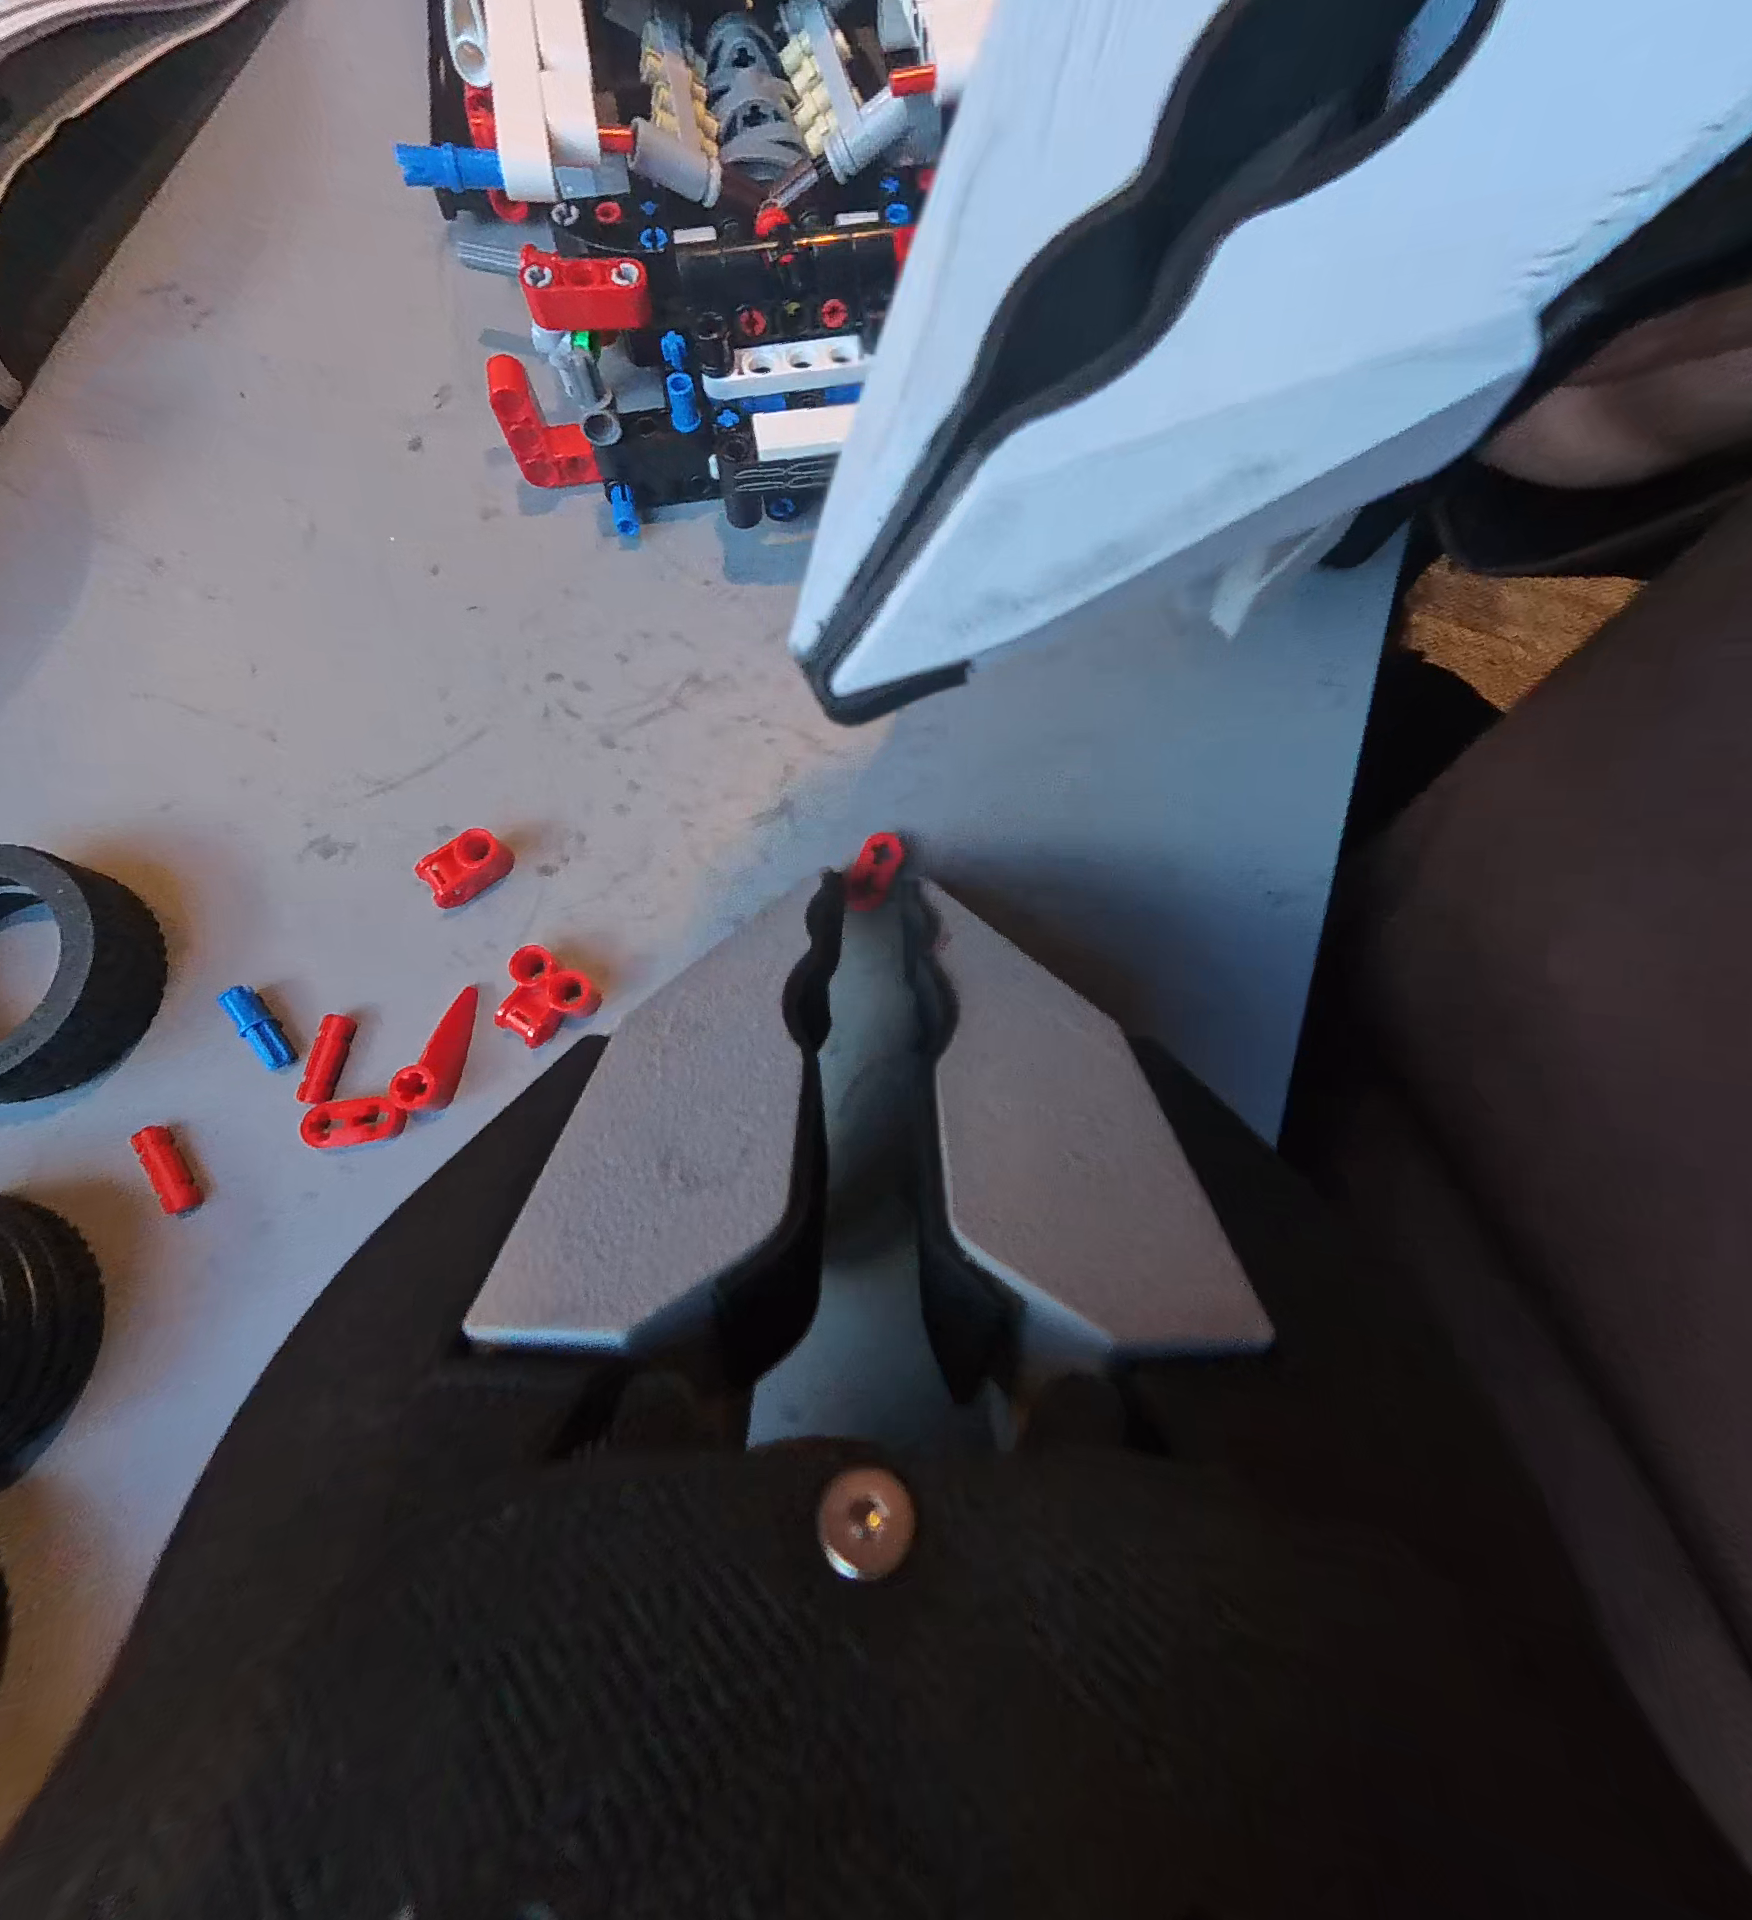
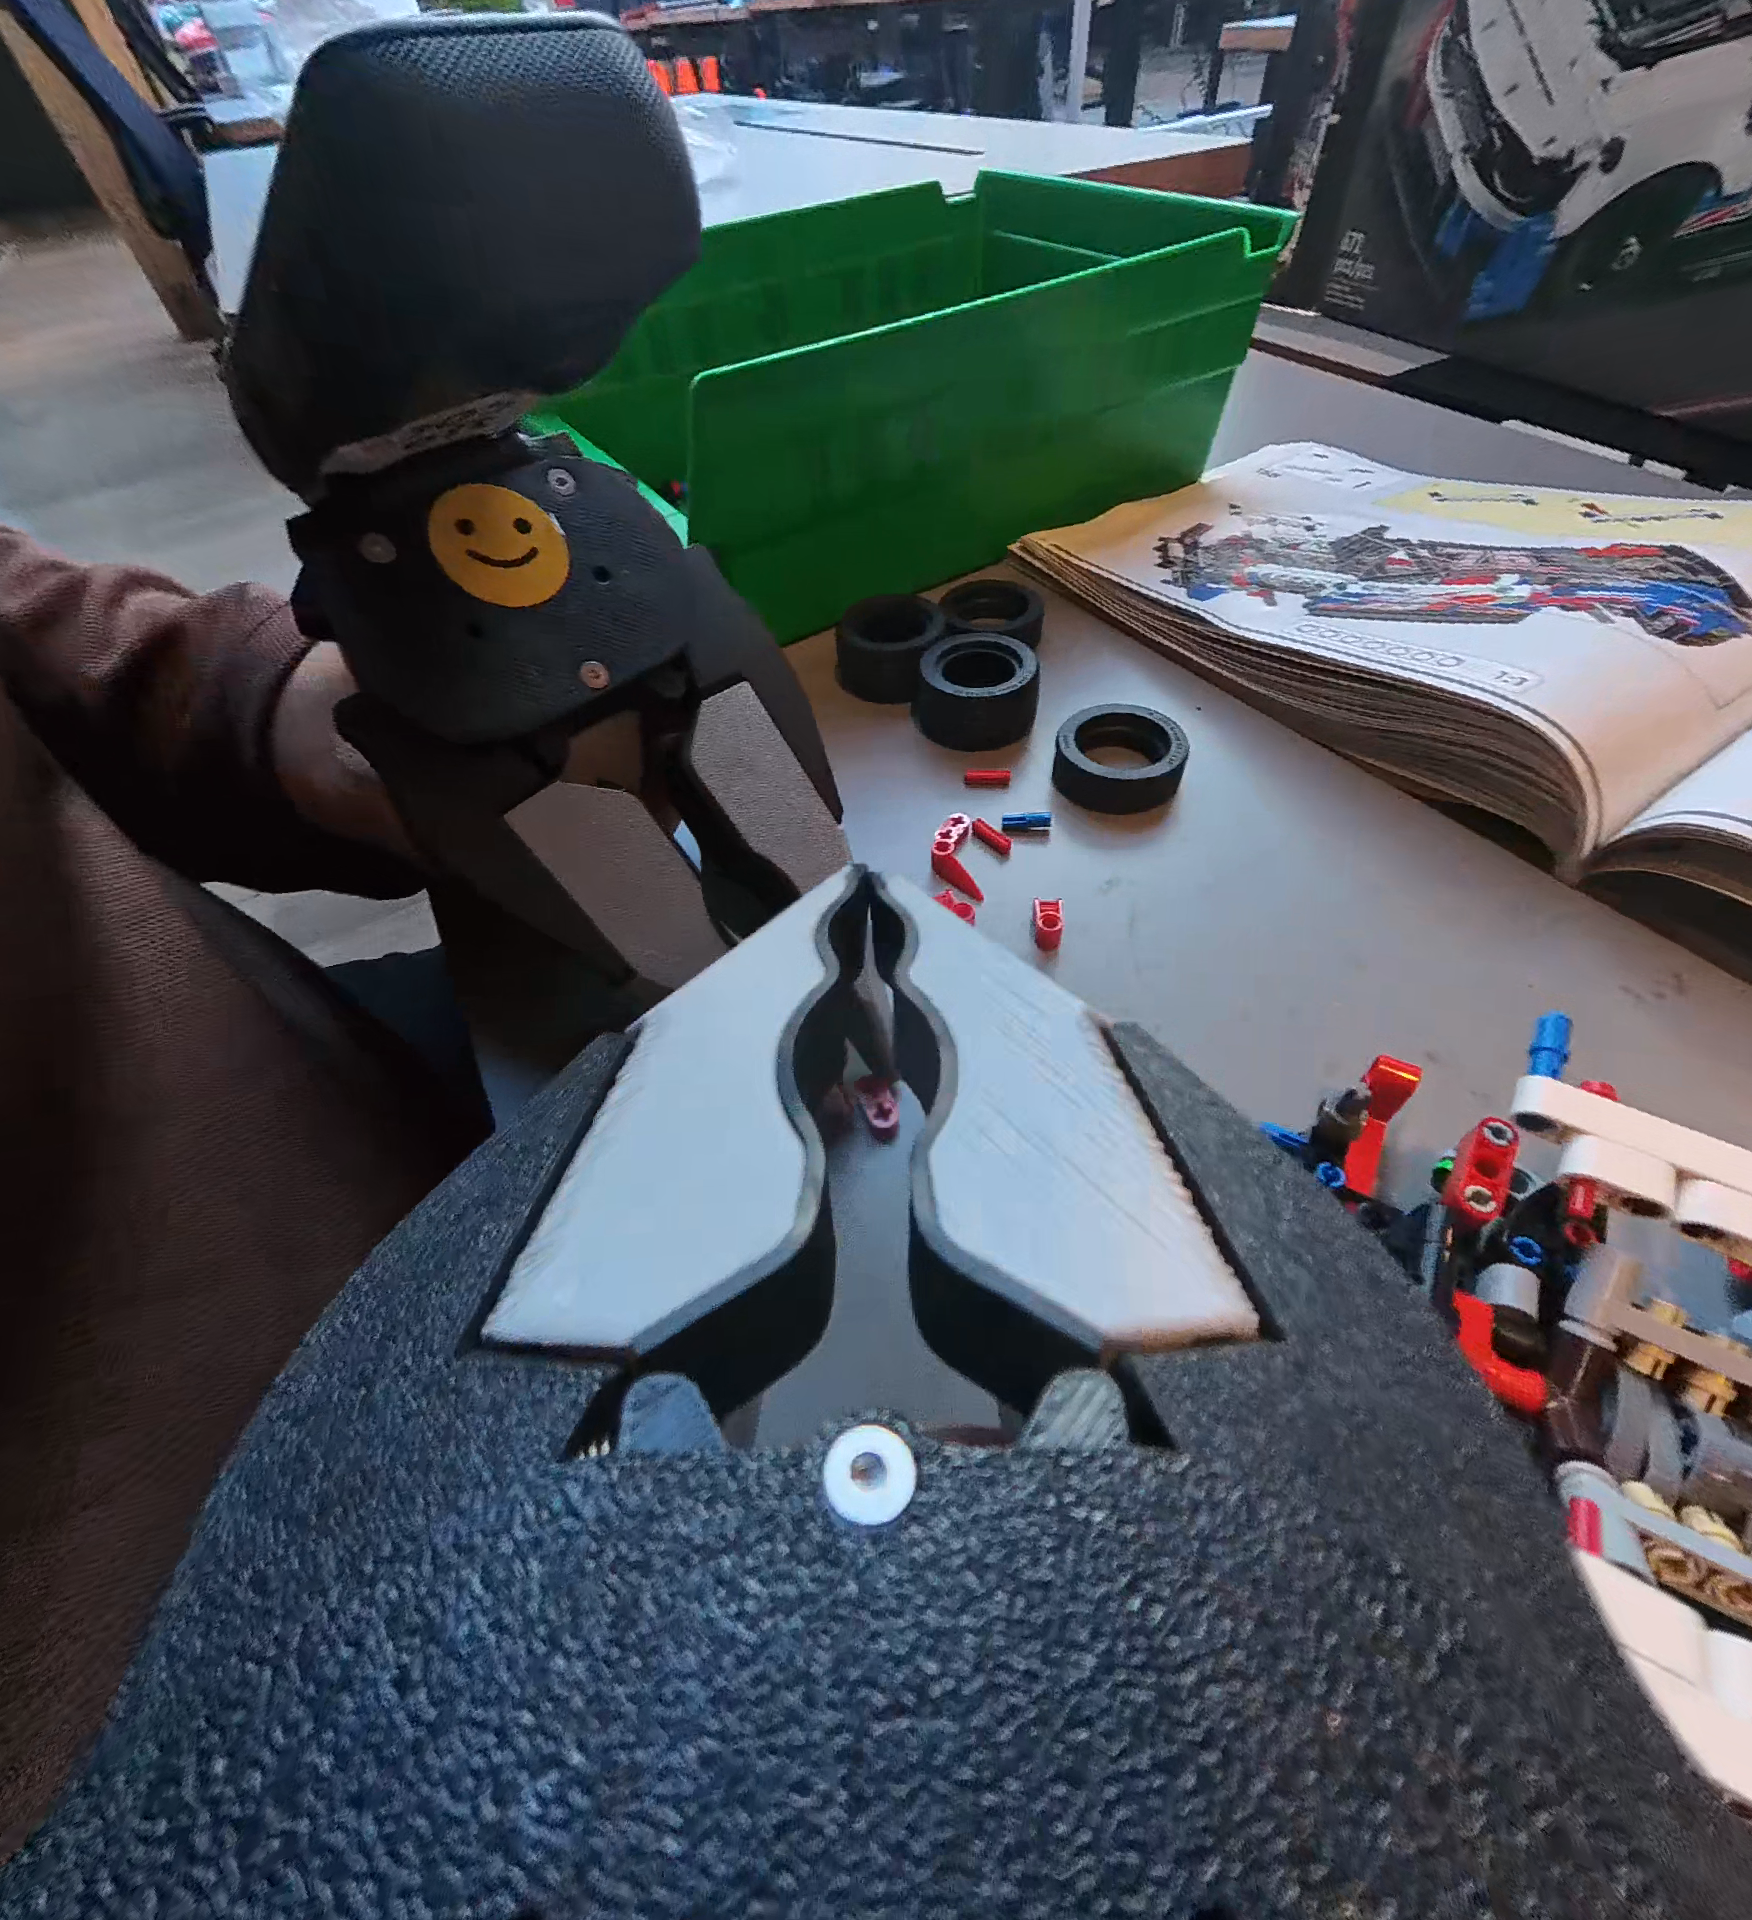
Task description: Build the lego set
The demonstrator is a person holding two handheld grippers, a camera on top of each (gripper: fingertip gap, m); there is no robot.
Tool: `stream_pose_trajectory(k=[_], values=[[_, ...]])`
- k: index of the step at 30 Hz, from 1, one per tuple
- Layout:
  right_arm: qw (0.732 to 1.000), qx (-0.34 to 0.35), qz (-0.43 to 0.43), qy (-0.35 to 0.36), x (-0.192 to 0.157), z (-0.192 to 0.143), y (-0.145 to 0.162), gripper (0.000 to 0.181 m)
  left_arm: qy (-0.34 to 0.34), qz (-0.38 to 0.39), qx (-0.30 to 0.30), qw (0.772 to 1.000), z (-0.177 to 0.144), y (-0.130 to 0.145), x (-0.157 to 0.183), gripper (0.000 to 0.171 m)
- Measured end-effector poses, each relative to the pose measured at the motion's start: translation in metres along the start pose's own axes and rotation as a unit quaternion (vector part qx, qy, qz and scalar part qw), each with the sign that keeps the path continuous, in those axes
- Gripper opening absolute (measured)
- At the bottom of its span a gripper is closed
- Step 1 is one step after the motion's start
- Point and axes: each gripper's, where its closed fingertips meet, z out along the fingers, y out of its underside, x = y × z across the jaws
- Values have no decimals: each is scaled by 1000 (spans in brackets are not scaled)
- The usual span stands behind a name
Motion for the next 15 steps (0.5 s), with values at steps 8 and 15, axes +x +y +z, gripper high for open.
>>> stream_pose_trajectory(k=[8,15], values=[[1000,2,8,-12,-2,-2,0,0,-57,25,12,998,-8,1,-8,38],[1000,-13,2,-5,-2,1,4,0,-84,-4,66,994,-29,-3,-29,29]])
